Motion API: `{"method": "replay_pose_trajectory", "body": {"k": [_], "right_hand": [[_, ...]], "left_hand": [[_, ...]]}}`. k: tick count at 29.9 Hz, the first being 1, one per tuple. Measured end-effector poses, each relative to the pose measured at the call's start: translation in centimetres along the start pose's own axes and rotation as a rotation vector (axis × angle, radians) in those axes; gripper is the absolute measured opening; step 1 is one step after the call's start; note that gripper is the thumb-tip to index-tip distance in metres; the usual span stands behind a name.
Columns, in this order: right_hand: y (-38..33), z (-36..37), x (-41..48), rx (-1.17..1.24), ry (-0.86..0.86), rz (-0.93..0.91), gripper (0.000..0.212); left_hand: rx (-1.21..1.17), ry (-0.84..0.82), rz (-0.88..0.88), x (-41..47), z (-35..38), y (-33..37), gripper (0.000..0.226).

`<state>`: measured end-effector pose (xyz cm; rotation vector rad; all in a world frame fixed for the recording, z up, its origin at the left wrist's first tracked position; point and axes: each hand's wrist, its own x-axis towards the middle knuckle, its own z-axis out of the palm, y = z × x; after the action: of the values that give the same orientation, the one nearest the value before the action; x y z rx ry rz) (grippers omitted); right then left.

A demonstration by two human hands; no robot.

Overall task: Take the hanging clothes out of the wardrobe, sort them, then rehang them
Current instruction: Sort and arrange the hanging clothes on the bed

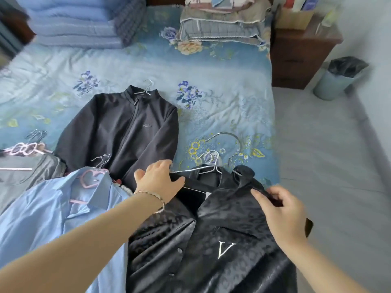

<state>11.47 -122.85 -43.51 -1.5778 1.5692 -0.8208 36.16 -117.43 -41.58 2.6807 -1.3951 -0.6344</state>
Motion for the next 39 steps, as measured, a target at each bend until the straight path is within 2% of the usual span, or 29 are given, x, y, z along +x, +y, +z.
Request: {"method": "replay_pose_trajectory", "body": {"k": [2, 3, 5, 7, 9, 11, 14, 15, 17, 18, 20, 22, 24, 27, 30, 33, 37, 39], "right_hand": [[-1.4, -2.1, -1.2, 0.030, 0.013, -0.029, 0.027], [-2.0, -3.1, -1.7, 0.044, 0.018, -0.045, 0.028], [-3.4, -5.0, -2.4, 0.059, 0.021, -0.071, 0.026], [-5.3, -6.7, -2.8, 0.046, 0.008, -0.111, 0.025], [-7.7, -8.1, -3.0, 0.026, -0.028, -0.153, 0.021], [-10.6, -9.6, -3.1, 0.013, -0.044, -0.229, 0.017], [-15.1, -12.1, -2.8, 0.040, -0.044, -0.388, 0.020], [-16.5, -12.9, -2.5, 0.053, -0.028, -0.465, 0.027], [-18.6, -14.4, -1.8, 0.019, 0.054, -0.667, 0.055], [-19.4, -15.0, -1.4, -0.031, 0.117, -0.772, 0.065], [-20.8, -16.1, -1.2, -0.134, 0.236, -0.915, 0.068], [-21.9, -17.0, -1.4, -0.186, 0.285, -0.960, 0.069], [-22.6, -17.4, -2.0, -0.219, 0.321, -0.999, 0.067], [-23.3, -17.8, -3.0, -0.276, 0.372, -1.062, 0.055], [-23.4, -18.5, -3.3, -0.319, 0.374, -1.034, 0.047], [-23.1, -19.0, -3.4, -0.322, 0.351, -1.028, 0.047], [-23.2, -19.1, -3.5, -0.321, 0.370, -1.113, 0.047], [-23.8, -19.3, -3.3, -0.322, 0.414, -1.123, 0.046]], "left_hand": [[0.244, -0.096, 0.001, -1.4, -2.2, -0.1, 0.042], [0.290, -0.121, -0.027, -2.2, -3.2, -0.5, 0.037], [0.223, -0.159, -0.093, -3.7, -5.2, -1.4, 0.023], [0.220, -0.222, -0.072, -5.2, -6.9, -2.0, 0.030], [0.240, -0.201, -0.038, -6.7, -8.8, -2.1, 0.033], [0.177, -0.101, -0.022, -7.8, -11.3, -1.6, 0.029], [0.123, 0.054, 0.010, -8.6, -16.2, -0.2, 0.035], [0.114, 0.093, 0.043, -8.8, -17.9, 0.4, 0.037], [0.057, 0.124, 0.117, -9.3, -21.2, 1.4, 0.031], [0.013, 0.120, 0.144, -9.5, -22.7, 1.6, 0.027], [-0.095, 0.050, 0.162, -9.8, -24.8, 1.4, 0.020], [-0.265, -0.068, 0.138, -10.5, -25.8, 0.7, 0.010], [-0.370, -0.112, 0.123, -11.6, -25.9, 0.1, 0.011], [-0.418, -0.175, 0.129, -13.0, -25.8, -0.5, 0.021], [-0.334, -0.195, 0.136, -14.3, -25.9, -1.6, 0.013], [-0.421, -0.101, 0.070, -14.9, -25.8, -1.7, 0.019], [-0.631, 0.206, -0.107, -14.5, -26.1, 0.2, 0.022], [-0.491, 0.392, -0.085, -14.1, -26.6, 1.2, 0.018]]}}
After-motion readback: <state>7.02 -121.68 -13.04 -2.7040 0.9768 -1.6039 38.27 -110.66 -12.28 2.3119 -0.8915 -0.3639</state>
